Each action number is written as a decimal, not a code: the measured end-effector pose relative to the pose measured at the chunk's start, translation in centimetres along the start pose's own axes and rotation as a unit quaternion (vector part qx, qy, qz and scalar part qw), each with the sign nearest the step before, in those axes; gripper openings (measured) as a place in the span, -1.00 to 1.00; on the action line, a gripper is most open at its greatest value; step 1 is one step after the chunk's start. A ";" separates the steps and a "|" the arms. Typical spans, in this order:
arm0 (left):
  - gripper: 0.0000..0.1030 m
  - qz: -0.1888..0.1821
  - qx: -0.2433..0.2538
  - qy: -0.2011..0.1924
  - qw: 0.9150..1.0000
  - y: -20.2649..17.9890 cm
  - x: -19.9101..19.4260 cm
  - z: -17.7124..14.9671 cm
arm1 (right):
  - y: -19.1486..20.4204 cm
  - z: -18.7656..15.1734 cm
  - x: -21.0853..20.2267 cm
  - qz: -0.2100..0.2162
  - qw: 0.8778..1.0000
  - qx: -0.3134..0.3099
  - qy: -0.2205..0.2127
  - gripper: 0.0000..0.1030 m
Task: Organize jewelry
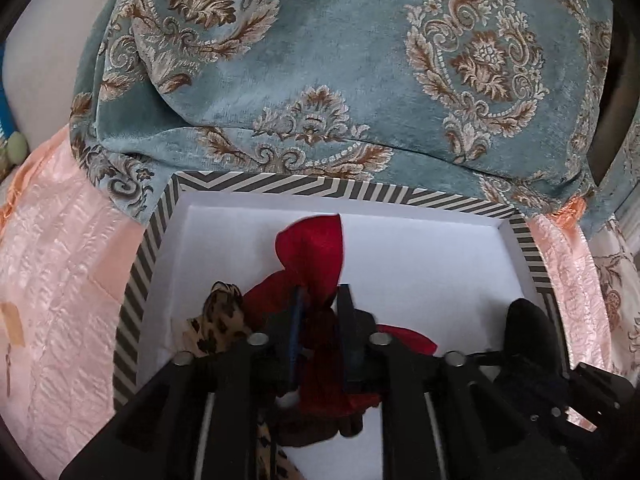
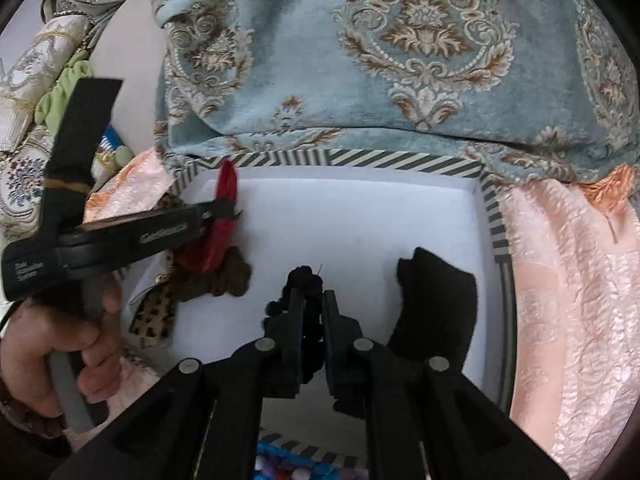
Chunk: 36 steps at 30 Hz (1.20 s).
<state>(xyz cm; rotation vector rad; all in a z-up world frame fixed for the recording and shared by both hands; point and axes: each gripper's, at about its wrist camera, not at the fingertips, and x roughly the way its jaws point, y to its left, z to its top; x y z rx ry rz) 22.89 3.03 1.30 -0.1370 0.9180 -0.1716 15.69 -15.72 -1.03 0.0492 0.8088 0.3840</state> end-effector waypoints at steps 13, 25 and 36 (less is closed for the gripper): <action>-0.72 -0.010 -0.016 -0.051 0.999 4.3 -10.2 -3.0 | -0.8 -1.7 -6.1 0.010 0.997 0.030 -0.072 -0.47; -0.71 -0.025 -0.028 -0.020 0.999 6.5 -11.9 -12.0 | -3.7 -13.4 -10.6 -0.050 0.995 0.071 -0.041 -0.46; -0.71 0.000 -0.056 -0.004 0.998 6.5 -8.2 -12.9 | -4.4 -14.1 -8.3 -0.041 0.993 0.109 -0.025 -0.46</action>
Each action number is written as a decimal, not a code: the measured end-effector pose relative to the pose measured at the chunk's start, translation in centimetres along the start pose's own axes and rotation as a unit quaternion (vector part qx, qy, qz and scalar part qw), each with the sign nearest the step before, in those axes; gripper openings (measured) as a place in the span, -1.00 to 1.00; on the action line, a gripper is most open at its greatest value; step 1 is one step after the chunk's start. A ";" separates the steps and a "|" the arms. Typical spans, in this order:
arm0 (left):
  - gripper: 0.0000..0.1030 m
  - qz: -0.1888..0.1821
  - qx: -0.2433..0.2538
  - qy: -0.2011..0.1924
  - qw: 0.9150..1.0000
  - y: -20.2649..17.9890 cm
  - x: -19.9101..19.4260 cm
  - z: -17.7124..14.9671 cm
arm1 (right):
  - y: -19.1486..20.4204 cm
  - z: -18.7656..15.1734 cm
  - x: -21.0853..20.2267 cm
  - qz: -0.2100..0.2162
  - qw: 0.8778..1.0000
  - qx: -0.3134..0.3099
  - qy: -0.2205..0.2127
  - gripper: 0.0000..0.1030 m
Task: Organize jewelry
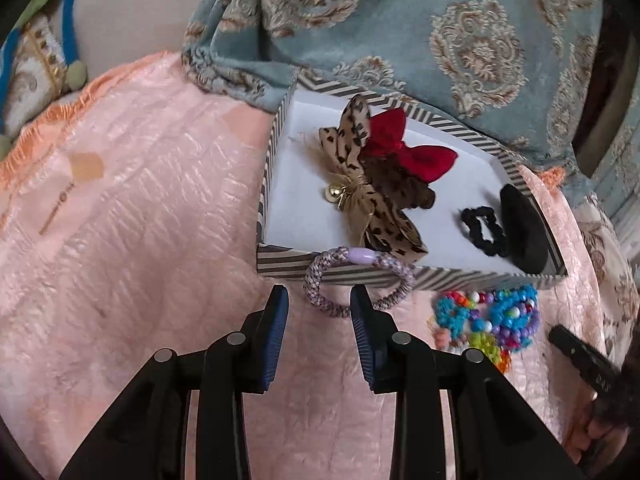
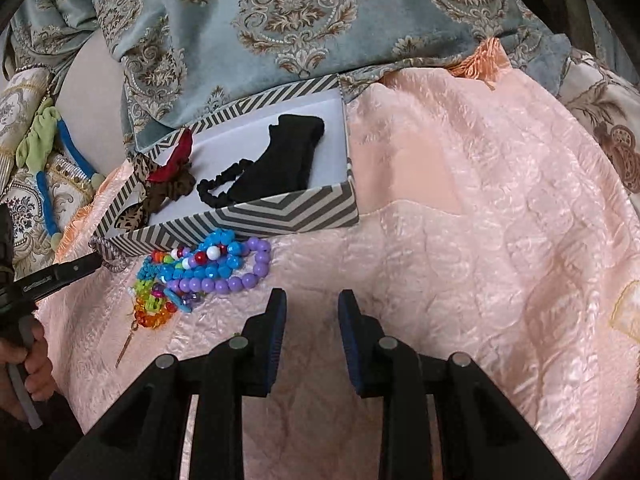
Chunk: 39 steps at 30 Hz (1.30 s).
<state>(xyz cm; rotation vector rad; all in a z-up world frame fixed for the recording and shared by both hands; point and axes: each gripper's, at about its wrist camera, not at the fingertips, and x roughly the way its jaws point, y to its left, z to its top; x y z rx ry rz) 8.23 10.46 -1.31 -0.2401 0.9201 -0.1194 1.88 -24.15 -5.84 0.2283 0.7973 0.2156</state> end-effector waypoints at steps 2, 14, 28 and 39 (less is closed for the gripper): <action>-0.71 -0.003 -0.016 -0.005 1.000 0.3 0.4 0.1 | 0.1 0.0 0.1 -0.001 1.000 -0.001 0.000 -0.46; -1.00 -0.031 -0.023 -0.026 0.999 0.1 -1.0 -0.6 | 0.2 0.0 -0.1 0.001 1.000 -0.003 -0.001 -0.46; -1.00 0.015 0.033 -0.032 0.999 -2.9 -1.9 -3.1 | 2.8 0.3 -0.6 0.111 0.993 -0.025 0.004 -0.46; -1.00 0.007 0.031 -0.031 0.999 -3.1 -1.9 -3.2 | 0.1 -0.6 2.7 0.187 0.973 0.125 0.043 -0.48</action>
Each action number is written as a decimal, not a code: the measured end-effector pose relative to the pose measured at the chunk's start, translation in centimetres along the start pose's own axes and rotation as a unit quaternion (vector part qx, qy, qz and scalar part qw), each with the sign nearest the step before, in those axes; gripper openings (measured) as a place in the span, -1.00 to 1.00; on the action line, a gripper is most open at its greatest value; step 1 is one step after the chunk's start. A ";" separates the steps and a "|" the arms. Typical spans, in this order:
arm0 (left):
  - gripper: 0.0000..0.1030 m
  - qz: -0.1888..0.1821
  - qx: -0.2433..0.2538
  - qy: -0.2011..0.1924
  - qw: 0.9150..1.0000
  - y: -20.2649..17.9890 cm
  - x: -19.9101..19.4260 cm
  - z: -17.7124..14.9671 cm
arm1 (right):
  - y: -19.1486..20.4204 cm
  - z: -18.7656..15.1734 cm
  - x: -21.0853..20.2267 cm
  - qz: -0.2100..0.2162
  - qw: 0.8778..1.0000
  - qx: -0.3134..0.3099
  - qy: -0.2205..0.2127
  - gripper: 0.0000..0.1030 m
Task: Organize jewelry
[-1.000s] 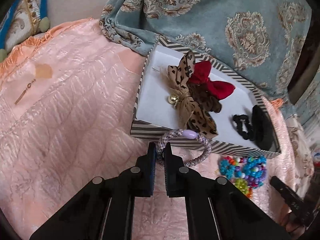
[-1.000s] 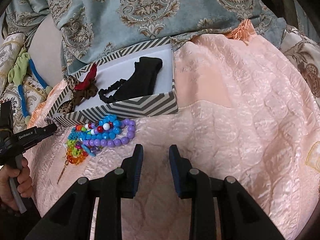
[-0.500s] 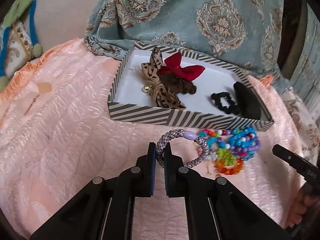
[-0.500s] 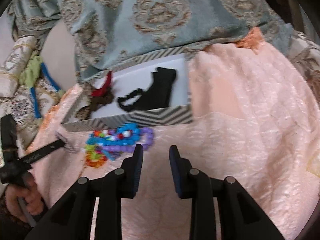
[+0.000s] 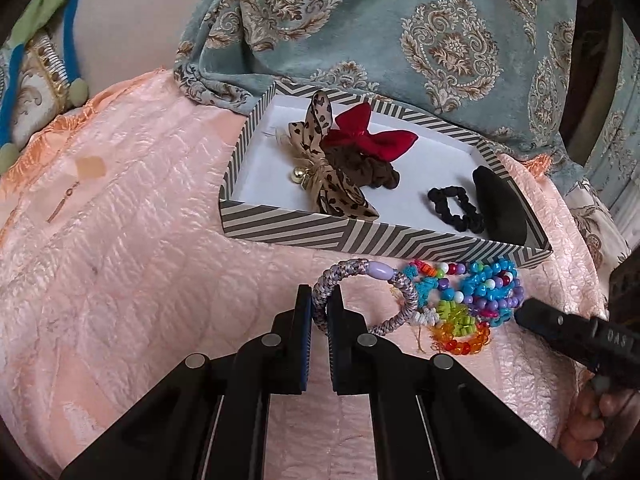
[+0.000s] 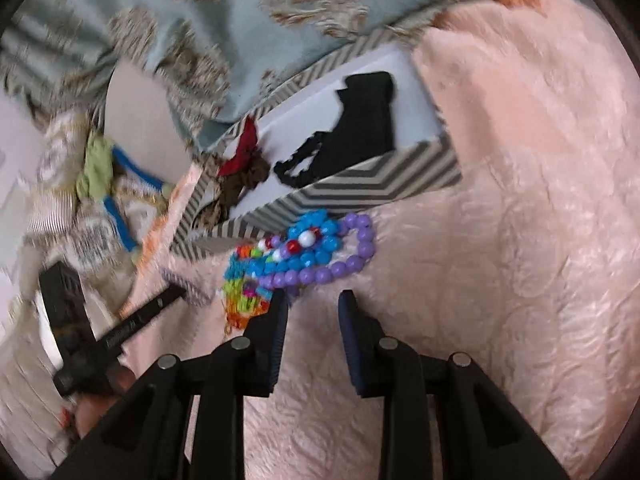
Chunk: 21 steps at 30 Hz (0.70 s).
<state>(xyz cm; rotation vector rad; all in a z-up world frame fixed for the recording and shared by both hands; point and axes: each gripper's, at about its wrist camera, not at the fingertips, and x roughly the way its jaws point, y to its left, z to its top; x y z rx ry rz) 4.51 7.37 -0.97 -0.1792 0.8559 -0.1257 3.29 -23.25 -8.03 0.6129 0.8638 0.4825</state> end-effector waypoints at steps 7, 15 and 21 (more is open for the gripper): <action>-1.00 0.002 -0.002 0.004 1.000 0.0 0.2 -0.1 | -1.1 0.9 0.9 0.014 0.998 0.052 -0.022 -0.49; -1.00 0.005 -0.002 0.005 1.000 0.1 0.2 -0.1 | -0.5 1.4 1.3 -0.013 0.999 0.029 -0.026 -0.81; -1.00 0.002 -0.003 -0.004 1.000 0.0 -0.7 0.3 | 1.9 1.4 -2.2 -0.052 0.996 -0.024 -0.065 -0.82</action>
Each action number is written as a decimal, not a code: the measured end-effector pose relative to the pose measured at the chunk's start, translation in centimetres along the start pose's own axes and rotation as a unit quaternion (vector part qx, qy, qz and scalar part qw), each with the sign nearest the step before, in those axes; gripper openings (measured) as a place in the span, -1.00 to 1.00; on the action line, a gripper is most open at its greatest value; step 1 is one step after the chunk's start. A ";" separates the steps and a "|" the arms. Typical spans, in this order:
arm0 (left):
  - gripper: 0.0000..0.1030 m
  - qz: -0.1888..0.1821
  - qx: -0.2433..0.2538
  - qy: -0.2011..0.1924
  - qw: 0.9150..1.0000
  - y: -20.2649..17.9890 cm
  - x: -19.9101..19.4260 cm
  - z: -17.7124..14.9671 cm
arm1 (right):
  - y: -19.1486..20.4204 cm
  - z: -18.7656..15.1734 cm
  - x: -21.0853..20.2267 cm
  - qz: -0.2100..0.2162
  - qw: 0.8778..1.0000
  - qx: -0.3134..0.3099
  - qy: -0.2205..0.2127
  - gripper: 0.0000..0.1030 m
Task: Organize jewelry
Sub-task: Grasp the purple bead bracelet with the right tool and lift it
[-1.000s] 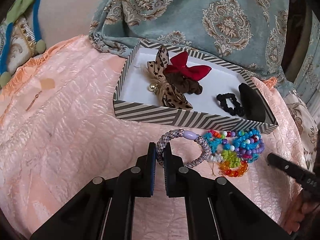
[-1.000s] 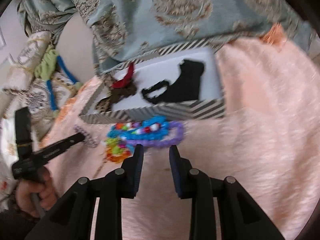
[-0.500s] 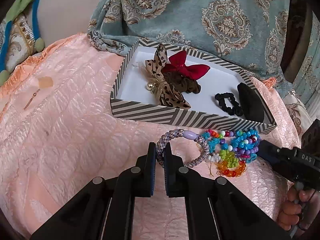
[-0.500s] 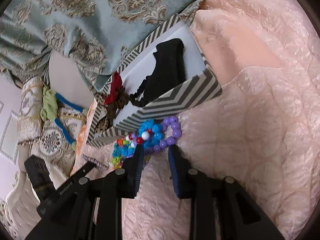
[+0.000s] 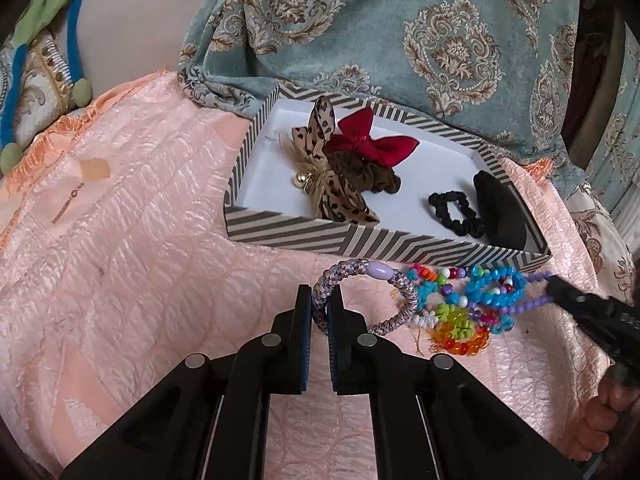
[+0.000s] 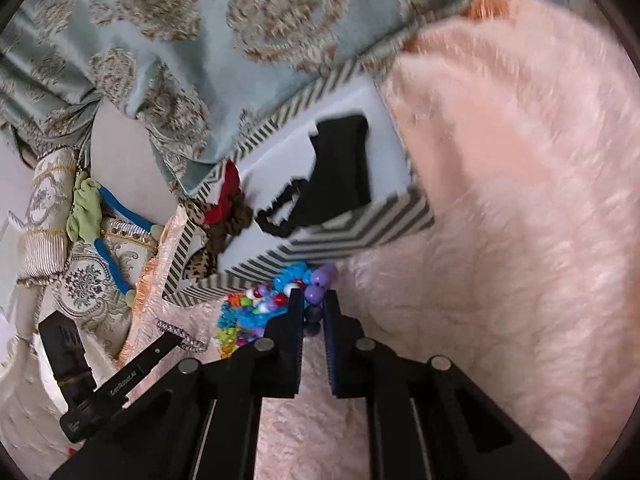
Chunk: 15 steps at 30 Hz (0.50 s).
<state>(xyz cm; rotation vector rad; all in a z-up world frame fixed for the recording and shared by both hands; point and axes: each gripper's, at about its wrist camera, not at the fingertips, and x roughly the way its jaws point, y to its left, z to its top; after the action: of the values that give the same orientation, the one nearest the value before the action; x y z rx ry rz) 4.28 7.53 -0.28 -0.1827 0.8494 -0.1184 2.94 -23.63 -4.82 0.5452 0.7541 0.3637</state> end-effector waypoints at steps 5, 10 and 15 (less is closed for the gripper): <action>-1.00 0.003 -0.002 -0.005 1.000 0.0 -0.6 0.1 | 3.3 0.6 -4.3 -0.010 0.995 -0.090 -0.049 -0.82; -1.00 0.005 0.001 -0.009 1.000 -0.1 -1.1 0.1 | 4.4 0.8 -6.0 -0.006 0.991 -0.117 -0.064 -0.82; -1.00 0.009 0.007 -0.009 1.000 -0.3 -1.1 0.1 | 4.0 0.5 -5.1 -0.034 0.991 -0.121 -0.033 -0.82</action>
<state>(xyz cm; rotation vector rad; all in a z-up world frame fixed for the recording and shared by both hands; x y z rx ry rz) 3.66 7.43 0.68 -0.1623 0.8311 -0.1048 -0.61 -23.12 0.59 0.3005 0.6521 0.3663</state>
